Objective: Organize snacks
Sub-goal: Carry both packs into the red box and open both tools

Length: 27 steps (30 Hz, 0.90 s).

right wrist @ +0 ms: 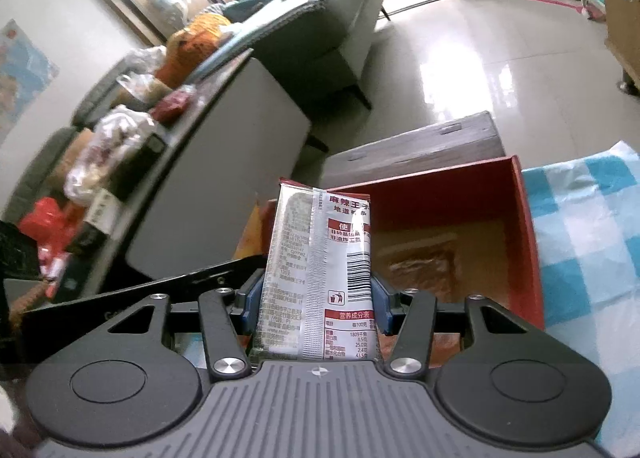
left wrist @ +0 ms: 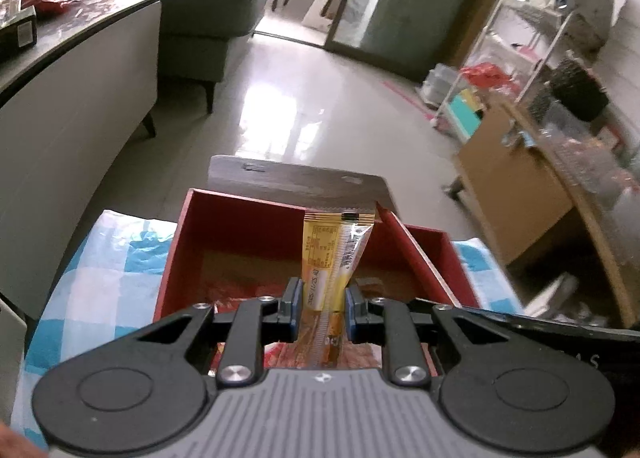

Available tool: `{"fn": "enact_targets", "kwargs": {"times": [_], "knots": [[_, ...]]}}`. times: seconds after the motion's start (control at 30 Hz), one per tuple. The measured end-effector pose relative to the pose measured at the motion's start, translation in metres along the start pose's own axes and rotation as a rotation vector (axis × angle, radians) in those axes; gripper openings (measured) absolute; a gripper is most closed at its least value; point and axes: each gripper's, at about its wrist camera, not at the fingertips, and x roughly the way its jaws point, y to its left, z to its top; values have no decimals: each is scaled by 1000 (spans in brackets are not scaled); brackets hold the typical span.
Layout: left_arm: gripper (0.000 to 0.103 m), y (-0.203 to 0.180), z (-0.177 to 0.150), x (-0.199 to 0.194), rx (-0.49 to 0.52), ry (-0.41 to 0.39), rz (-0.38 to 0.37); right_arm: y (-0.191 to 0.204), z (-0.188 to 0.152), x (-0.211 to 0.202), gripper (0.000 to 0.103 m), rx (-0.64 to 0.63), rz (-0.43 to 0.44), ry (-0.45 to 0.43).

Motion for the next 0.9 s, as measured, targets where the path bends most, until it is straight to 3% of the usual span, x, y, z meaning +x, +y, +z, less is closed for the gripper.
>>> {"fn": "enact_targets", "kwargs": {"times": [0.37,0.53,0.77,0.9], "knots": [[20,12,-5,47,3,67,110,-26,-6,54,64,-23,-128,48],[26,10,-5,42,15,56,126,-25,-8,62,66,-40,-152,62],[48,7,-3,24,21,13,143,-15,-3,50,70,-62,-179,36],[48,6,-4,12,20,1,128,-5,-2,38,71,-80,-182,20]]}}
